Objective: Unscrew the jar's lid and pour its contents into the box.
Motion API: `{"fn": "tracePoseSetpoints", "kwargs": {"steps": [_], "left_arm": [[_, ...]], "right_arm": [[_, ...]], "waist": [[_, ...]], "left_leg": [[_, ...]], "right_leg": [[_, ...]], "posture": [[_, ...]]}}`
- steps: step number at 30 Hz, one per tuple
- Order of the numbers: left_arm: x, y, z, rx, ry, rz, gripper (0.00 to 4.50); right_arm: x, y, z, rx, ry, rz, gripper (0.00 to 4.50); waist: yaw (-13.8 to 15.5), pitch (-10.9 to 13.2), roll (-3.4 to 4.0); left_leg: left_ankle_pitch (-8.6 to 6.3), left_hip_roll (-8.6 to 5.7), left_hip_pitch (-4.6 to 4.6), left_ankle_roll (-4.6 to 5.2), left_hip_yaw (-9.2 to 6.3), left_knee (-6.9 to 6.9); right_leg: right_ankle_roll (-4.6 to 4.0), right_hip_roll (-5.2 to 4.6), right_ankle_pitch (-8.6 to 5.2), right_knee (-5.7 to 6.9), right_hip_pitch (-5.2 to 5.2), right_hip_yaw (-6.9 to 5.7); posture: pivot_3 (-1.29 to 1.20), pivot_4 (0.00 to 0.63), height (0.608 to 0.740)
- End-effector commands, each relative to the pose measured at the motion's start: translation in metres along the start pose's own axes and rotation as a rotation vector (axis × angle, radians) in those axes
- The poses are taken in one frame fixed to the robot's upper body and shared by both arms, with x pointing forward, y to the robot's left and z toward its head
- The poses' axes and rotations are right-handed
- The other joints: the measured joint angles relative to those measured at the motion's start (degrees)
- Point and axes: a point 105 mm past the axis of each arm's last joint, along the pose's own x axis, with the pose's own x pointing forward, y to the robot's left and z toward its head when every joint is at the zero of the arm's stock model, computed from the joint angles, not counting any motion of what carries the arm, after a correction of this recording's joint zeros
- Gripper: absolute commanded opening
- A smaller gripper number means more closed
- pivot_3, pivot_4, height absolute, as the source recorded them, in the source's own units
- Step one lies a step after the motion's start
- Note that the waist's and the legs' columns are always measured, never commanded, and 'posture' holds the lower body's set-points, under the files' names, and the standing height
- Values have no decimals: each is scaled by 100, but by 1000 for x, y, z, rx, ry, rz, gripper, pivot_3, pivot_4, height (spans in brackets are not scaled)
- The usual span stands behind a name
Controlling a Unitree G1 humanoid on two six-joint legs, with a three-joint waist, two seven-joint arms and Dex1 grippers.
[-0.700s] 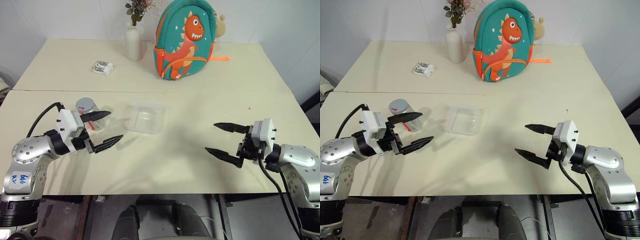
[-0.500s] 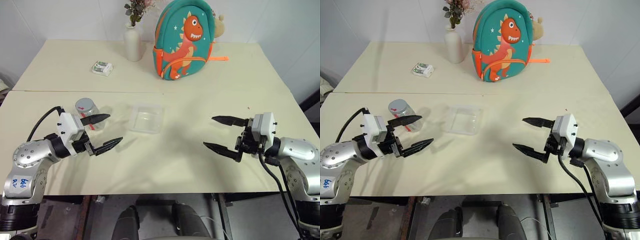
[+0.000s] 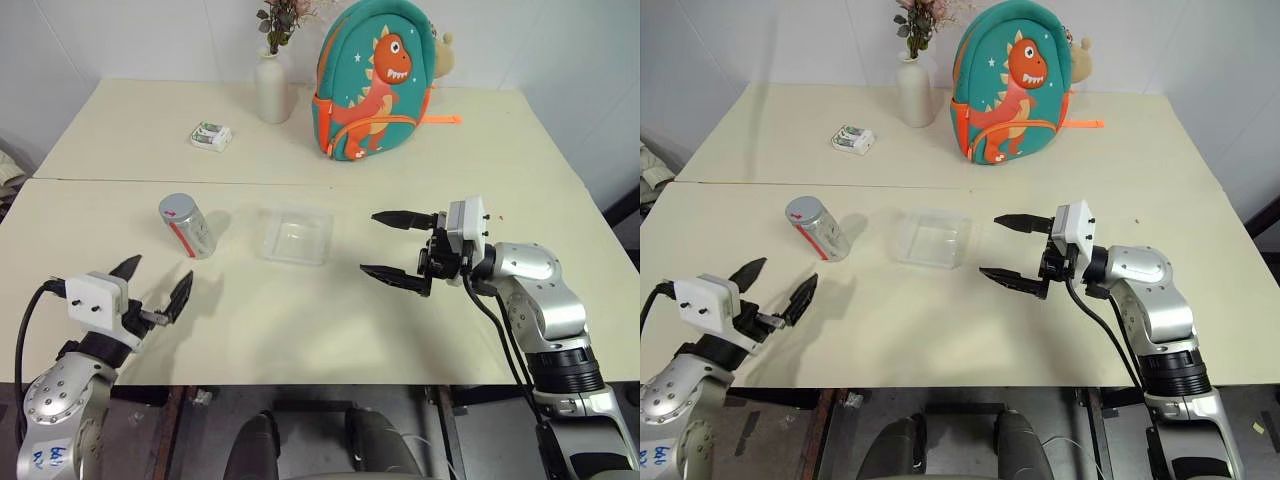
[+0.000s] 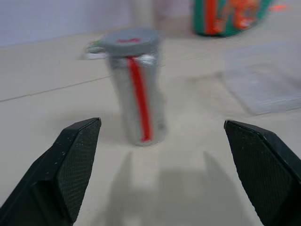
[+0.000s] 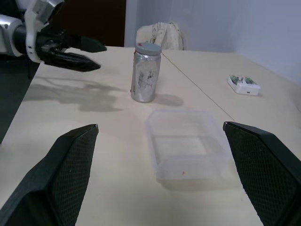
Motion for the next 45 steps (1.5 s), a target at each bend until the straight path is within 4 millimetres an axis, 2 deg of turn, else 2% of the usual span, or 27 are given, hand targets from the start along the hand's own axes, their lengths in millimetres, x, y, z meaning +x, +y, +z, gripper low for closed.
{"fn": "tracePoseSetpoints", "kwargs": {"steps": [1, 8, 12, 23, 28, 31, 37, 38, 42, 45], "left_arm": [[16, 9, 3, 22, -17, 92, 4473], [43, 17, 0, 8, -5, 107, 4473], [52, 17, -1, -7, -9, 84, 4473], [83, 16, -2, 16, -28, 16, 4473], [88, 17, -1, 19, -39, 14, 4473], [88, 15, -3, 12, -45, 10, 3946], [83, 4, -7, -19, -55, -23, 2129], [83, 0, -3, -27, -81, -41, 2009], [75, -16, 21, -61, -160, -174, 2009], [62, -36, 42, -100, -165, -370, 2009]], "right_arm": [[7, -6, 18, -72, -49, 7, 4500], [12, -2, 25, -88, -72, 19, 4500], [13, 0, 28, -93, -86, 8, 4500], [15, 1, 31, -98, -104, -33, 4500], [14, 1, 32, -101, -109, -43, 4500], [14, 1, 32, -101, -109, -46, 4500], [14, 1, 32, -99, -108, -52, 4500], [15, 0, 32, -99, -108, -53, 4500], [15, 1, 31, -95, -103, -52, 4500], [15, 1, 33, -81, -95, -54, 4500]], "waist": [[-16, 0, 0], [-40, -4, -7], [-38, -4, -6], [-29, -4, -7], [-26, -4, -7], [-28, -4, -7], [-28, -4, -7], [-29, -4, -6], [-31, -4, -7], [-30, -4, -7]], "left_leg": [[0, 0, 0, 1, 2, 3], [2, 5, 2, 4, 17, 0], [-4, 4, 2, 5, 25, -3], [-12, 5, -2, 6, 33, -3], [-15, 5, -2, 7, 38, -7], [-15, 5, -3, 7, 38, -9], [-16, 5, -3, 8, 40, -10], [-16, 5, -3, 8, 40, -10], [-17, 6, -6, 7, 41, -11], [-18, 6, -7, 7, 41, -18]], "right_leg": [[0, 0, 6, 0, 0, 3], [3, 10, 14, 0, -10, 25], [47, 11, 38, 0, -14, 35], [54, 10, 42, -9, -19, 41], [66, 10, 49, -14, -19, 44], [79, 10, 55, -15, -21, 44], [83, 10, 58, -18, -21, 45], [83, 10, 58, -18, -20, 45], [82, 10, 57, -23, -21, 45], [82, 9, 57, -27, -22, 45]], "posture": [[0, 150, 740], [0, 150, 740], [0, 150, 740], [0, 150, 740], [0, 150, 740], [0, 150, 740], [0, 150, 740], [0, 150, 740], [0, 150, 740], [0, 150, 740]]}}
